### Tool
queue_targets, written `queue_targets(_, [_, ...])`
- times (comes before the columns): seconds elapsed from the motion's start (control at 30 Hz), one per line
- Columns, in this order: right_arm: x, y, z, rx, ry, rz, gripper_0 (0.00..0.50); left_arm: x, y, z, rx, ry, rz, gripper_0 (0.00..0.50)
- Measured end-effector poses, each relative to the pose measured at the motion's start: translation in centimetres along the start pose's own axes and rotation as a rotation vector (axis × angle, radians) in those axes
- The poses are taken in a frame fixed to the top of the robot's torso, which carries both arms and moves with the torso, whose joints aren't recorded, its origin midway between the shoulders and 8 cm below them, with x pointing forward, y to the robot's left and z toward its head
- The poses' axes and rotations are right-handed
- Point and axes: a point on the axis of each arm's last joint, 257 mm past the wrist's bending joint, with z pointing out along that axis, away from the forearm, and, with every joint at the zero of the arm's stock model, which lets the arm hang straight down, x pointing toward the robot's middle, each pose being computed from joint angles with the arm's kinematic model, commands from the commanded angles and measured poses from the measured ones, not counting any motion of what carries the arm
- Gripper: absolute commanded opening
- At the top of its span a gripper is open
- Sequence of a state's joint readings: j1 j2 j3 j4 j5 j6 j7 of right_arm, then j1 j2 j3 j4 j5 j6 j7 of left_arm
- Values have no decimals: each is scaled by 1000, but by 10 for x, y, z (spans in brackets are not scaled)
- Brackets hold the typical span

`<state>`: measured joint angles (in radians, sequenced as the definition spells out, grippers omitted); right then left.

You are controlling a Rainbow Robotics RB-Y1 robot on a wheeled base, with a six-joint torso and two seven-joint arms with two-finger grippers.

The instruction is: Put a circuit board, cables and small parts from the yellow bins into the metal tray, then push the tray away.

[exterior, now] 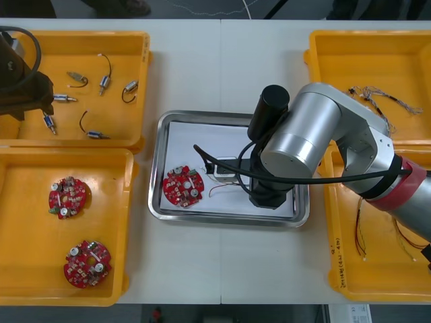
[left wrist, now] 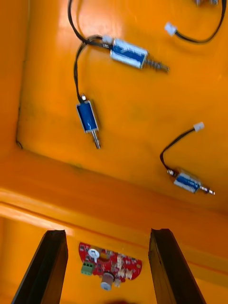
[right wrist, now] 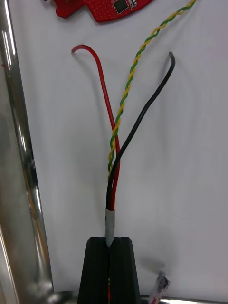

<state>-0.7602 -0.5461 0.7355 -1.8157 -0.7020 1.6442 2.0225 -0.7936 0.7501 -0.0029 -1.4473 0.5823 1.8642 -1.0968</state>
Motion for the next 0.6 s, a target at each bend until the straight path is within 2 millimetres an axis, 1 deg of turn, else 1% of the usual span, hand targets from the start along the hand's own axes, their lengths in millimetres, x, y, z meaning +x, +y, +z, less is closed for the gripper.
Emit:
queue_targets(0.07, [0,-1,2,-1,-1,5,0,-8,2,2,-1,-13,-17,500])
queue_targets(0.13, [0,-2,2,3,1,6,37,-14,3,5,3,-23,-33,500])
queue_targets(0.2, [2,-4,2,12,6,7,51,-21,4,10,11,-35,-49,500])
queue_targets(0.3, [5,-4,4,18,14,10,98,-30,5,19,27,-56,-72,500])
queue_targets(0.33, [5,-4,5,17,15,11,139,-32,5,22,31,-60,-80,500])
queue_targets(0.37, [6,-3,5,14,16,12,227,-34,6,25,36,-66,-87,500])
queue_targets(0.4, [6,-2,6,12,17,13,287,-36,6,28,40,-71,-95,500])
queue_targets(0.43, [7,-1,7,10,18,14,405,-39,6,32,45,-77,-102,500])
queue_targets(0.5, [8,1,8,6,19,15,500,-42,7,37,52,-85,-114,500])
queue_targets(0.6, [9,2,9,2,21,17,500,-46,9,44,61,-95,-130,500])
